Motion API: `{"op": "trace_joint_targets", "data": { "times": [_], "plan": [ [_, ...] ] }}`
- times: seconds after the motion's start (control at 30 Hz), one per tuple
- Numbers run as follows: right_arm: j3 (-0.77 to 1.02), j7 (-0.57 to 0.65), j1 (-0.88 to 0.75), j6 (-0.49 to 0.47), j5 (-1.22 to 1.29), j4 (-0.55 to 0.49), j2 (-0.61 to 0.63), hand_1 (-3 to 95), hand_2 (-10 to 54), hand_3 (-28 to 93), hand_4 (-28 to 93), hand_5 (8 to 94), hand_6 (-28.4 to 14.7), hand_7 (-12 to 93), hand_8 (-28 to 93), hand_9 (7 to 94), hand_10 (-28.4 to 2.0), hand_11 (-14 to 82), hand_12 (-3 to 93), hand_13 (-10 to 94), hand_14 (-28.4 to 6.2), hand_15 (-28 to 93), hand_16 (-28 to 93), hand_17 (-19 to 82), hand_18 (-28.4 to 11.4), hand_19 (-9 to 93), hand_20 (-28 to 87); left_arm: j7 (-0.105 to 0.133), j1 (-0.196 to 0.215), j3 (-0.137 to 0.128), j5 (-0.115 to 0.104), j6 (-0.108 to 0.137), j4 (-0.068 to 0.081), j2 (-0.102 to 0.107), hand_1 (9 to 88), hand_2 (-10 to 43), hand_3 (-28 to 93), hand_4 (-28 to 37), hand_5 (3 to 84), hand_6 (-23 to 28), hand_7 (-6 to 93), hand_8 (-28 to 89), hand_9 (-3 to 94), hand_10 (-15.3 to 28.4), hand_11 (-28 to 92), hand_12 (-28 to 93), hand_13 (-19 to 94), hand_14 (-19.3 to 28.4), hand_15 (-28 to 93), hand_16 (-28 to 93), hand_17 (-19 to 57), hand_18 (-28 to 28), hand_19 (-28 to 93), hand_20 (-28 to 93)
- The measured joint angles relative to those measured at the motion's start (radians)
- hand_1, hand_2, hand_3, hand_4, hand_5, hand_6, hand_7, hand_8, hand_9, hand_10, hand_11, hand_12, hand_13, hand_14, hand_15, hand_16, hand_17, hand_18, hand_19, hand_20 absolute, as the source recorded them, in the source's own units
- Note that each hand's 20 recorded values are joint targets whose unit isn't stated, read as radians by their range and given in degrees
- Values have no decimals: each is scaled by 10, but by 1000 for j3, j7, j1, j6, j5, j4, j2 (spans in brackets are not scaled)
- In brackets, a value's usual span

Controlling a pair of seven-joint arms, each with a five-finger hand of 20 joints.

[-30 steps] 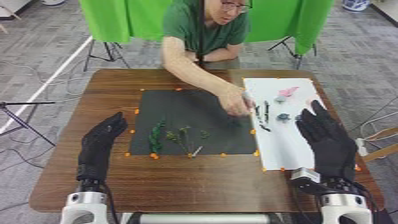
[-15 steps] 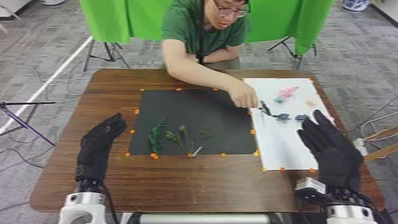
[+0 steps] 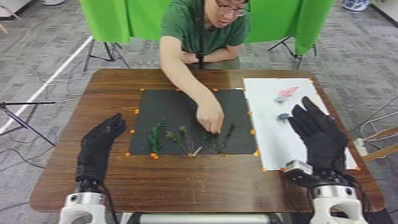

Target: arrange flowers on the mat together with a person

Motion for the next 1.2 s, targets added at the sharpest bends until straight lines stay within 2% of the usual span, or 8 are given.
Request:
{"op": "trace_joint_targets", "data": {
  "times": [0.37, 0.53, 0.6, 0.73, 0.8, 0.93, 1.03, 1.2],
  "plan": [
    [12, -5, -15, -10, 0, -2, -2, 45, 38, 774, -196, 356, -35, 66, -85, 364, -152, 28, 68, 251, -102, 78, 48, 140, -109, 3, 221, -1, -1, -1, 1, -2, 0, 0, 291, -52, 650, -175, 471, 31, 136, -66, 433, 126, 153, 134, 340, 160, 113, 14, 65, 86, 17, 165],
    [16, -8, -28, -15, -1, -2, -1, 114, -43, 764, -187, 344, -31, 75, -84, 363, -151, 33, 84, 258, -103, 89, 57, 146, -118, 29, 235, -2, 0, -1, 1, -2, 0, 0, 291, -52, 650, -174, 472, 31, 135, -66, 433, 126, 153, 133, 340, 160, 114, 14, 65, 86, 17, 165],
    [10, -7, -26, -8, -9, -1, 2, 150, -79, 750, -195, 335, -28, 87, -87, 370, -149, 34, 100, 279, -108, 100, 76, 157, -130, 85, 254, -2, 0, -1, 1, -2, 0, 0, 292, -51, 648, -175, 471, 32, 135, -66, 433, 126, 153, 133, 340, 159, 114, 14, 65, 86, 17, 165],
    [-29, 46, 0, 83, -142, 0, 31, 213, -95, 719, -236, 372, -33, 128, -101, 435, -151, 74, 131, 423, -124, 140, 136, 224, -147, 314, 310, -2, 0, -1, 1, -2, 0, 0, 292, -51, 648, -173, 471, 32, 135, -66, 432, 126, 152, 134, 339, 159, 113, 14, 65, 86, 17, 165],
    [-71, 133, 30, 186, -288, 0, 65, 274, -95, 700, -257, 429, -37, 134, -104, 503, -148, 117, 143, 559, -133, 182, 168, 320, -149, 471, 338, -2, 0, -1, 1, -1, 0, 0, 291, -51, 648, -173, 472, 32, 135, -66, 433, 126, 152, 134, 340, 159, 113, 14, 65, 86, 17, 165],
    [-124, 388, 110, 313, -530, 1, 148, 317, -95, 693, -273, 494, -28, 145, -106, 584, -146, 154, 154, 658, -121, 266, 186, 373, -160, 601, 357, -2, -1, -2, 1, -1, 0, 0, 292, -51, 647, -174, 472, 32, 135, -66, 433, 126, 153, 134, 340, 159, 112, 13, 65, 86, 17, 165],
    [-119, 523, 174, 277, -624, 15, 205, 342, -95, 680, -280, 538, -20, 142, -106, 652, -151, 165, 160, 715, -113, 315, 199, 398, -169, 675, 369, -3, -2, -1, 1, -2, 0, 1, 291, -51, 648, -173, 472, 32, 134, -66, 433, 127, 153, 134, 339, 158, 112, 13, 65, 86, 17, 165],
    [-123, 620, 287, 31, -862, 73, 298, 368, -95, 664, -282, 567, -12, 137, -102, 712, -150, 169, 165, 779, -94, 354, 217, 435, -172, 740, 378, -5, -3, -1, 1, -1, 0, 2, 293, -50, 646, -174, 472, 32, 134, -66, 433, 127, 153, 134, 339, 159, 114, 14, 64, 86, 17, 166]
  ]
}}
